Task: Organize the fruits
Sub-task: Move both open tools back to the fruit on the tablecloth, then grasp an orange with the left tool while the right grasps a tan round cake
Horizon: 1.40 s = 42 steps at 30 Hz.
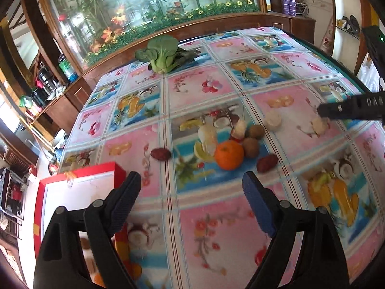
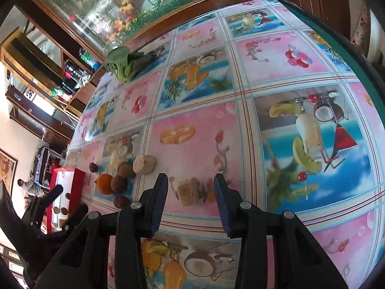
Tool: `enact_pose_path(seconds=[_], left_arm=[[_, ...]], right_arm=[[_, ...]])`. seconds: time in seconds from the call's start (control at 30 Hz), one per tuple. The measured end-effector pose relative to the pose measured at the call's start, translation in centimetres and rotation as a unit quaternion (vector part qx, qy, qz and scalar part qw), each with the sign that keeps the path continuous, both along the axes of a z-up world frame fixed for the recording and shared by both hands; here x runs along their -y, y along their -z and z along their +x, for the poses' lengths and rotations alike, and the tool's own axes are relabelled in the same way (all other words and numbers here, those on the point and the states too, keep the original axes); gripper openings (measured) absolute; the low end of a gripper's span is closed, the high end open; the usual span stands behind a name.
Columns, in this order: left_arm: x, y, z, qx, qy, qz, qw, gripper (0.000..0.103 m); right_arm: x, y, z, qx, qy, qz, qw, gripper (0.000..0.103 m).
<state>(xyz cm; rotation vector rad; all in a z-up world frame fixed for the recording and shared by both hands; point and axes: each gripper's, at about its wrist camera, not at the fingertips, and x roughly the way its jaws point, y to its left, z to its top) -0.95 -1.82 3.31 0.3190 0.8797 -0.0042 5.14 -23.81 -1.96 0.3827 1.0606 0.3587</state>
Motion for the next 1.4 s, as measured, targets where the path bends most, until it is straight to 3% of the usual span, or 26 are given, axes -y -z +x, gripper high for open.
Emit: enact_pose_path(seconds=[0.2, 0.3, 0.6, 0.77, 1.0, 1.2, 1.4], left_arm=[[0.0, 1.0, 1.3, -0.011, 0.012, 0.001, 0.9999, 0.087], [0.2, 1.5, 1.9, -0.022, 0.019, -0.008, 0.9995, 0.087], [0.9, 2.7, 3.5, -0.035, 0.025, 0.017, 0.9989, 0.086], [1.5, 3.1, 4.3, -0.05, 0.044, 0.001, 0.9978, 0.072], [1.6, 3.5, 4.8, -0.073, 0.062, -0.059, 0.9937, 0.036], [1.4, 3.3, 4.2, -0.066, 0.043, -0.075, 0.9941, 0.036], [0.5, 0.5, 1.1, -0.028, 0.037, -0.09, 0.9949, 0.036]], right_arm=[[-1.6, 0.5, 0.1, -0.002, -0.015, -0.034, 0.999, 0.026], [-2.1, 0.5, -0.1, 0.004, -0.021, -0.053, 0.998, 0.015], [-3.0, 0.4, -0.2, 0.018, -0.027, -0.077, 0.997, 0.014], [-3.3, 0.4, -0.2, 0.023, -0.029, -0.085, 0.996, 0.014], [-3.3, 0.4, -0.2, 0.025, -0.027, -0.083, 0.996, 0.014], [-3.4, 0.3, -0.2, 0.031, -0.029, -0.077, 0.996, 0.014], [-3.2, -0.5, -0.5, 0.062, -0.02, -0.067, 0.996, 0.014]])
